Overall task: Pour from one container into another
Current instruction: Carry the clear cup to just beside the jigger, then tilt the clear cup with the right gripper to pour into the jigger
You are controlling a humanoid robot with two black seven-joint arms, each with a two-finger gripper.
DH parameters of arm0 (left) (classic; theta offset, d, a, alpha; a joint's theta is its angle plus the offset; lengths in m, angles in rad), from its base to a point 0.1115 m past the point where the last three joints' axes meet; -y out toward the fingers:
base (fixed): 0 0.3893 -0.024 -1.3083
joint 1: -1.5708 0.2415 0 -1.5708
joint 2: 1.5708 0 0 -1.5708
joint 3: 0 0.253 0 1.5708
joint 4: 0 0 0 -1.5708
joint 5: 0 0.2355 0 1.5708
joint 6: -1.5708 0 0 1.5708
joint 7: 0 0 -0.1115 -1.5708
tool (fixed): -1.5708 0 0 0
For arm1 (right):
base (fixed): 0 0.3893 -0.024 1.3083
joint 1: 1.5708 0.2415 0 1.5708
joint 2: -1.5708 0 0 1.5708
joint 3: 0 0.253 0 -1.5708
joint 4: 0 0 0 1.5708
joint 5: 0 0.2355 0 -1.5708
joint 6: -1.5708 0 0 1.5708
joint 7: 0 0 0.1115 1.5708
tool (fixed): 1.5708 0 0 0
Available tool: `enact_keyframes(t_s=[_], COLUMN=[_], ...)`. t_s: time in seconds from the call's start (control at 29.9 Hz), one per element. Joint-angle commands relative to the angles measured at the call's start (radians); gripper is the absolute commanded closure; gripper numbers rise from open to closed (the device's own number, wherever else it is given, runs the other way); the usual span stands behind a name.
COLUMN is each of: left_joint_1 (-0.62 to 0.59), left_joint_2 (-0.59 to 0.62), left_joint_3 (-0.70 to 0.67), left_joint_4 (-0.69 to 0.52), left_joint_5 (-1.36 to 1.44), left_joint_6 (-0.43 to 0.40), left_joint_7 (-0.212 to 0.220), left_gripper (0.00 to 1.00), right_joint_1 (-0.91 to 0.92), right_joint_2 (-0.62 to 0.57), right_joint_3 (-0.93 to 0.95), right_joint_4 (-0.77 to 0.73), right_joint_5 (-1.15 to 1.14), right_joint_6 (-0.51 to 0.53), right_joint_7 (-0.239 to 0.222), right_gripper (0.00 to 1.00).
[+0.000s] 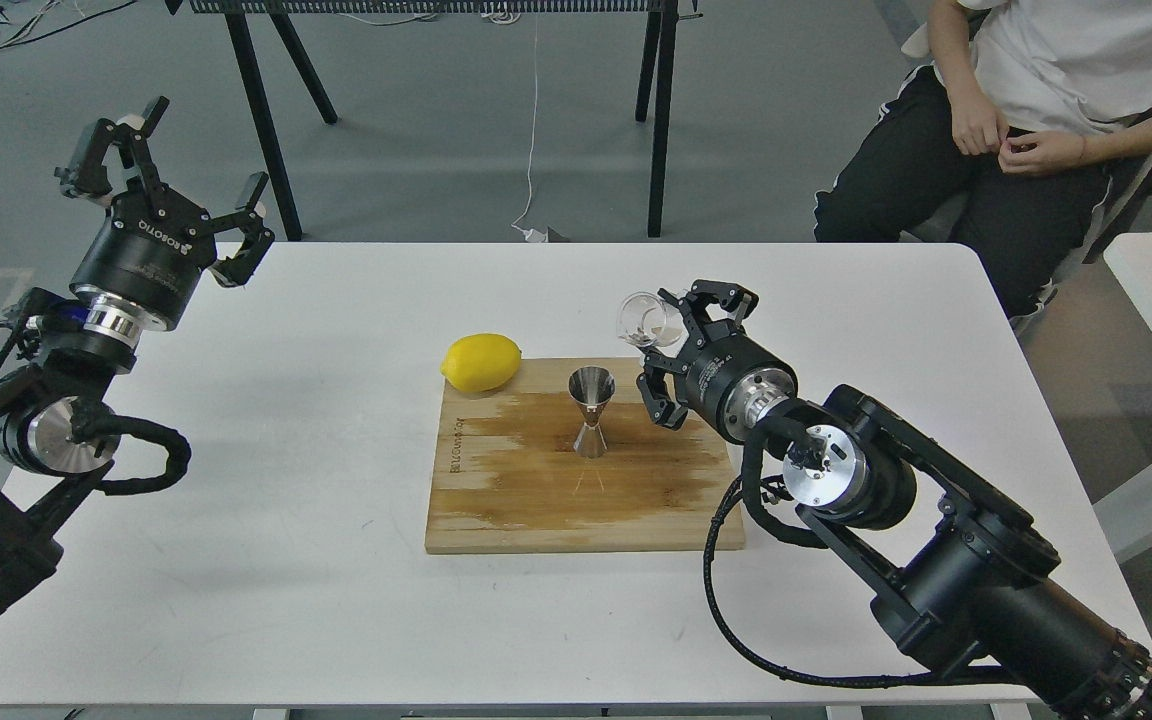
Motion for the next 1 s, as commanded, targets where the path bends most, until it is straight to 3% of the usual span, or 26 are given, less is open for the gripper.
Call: enact_keyframes(t_s=[0.0,0.37,0.57,0.97], left_joint_1=[0.000,0.000,0.000,0.002], left_joint_2=[0.000,0.001,0.000,-0.003], left_joint_3=[0.000,0.000,0.001,0.001], left_joint_4=[-0.001,0.001,0.000,0.001], left_joint_5=[-0.002,-0.002,-0.002,-0.002], left_joint_6=[0.000,-0.006,-0.006,-0.006], left_joint_7=[0.000,0.000,0.000,0.000], left_gripper=[0.00,0.00,0.00,0.00], right_joint_1=[0.003,0.003,0.001,0.016], right_joint_2=[-0.002,-0.003,-0.006,0.003], right_joint_3=[-0.044,-0.089,-0.156,-0.210], right_joint_4=[-0.001,0.002,0.002,-0.021], right_joint_5=[-0.084,-0.221,-0.348,-0.458], right_joint_6=[0.001,0.001,-0.002,-0.022], right_joint_7=[0.003,0.015,0.072,0.099], right_gripper=[0.68,0.68,0.68,0.69])
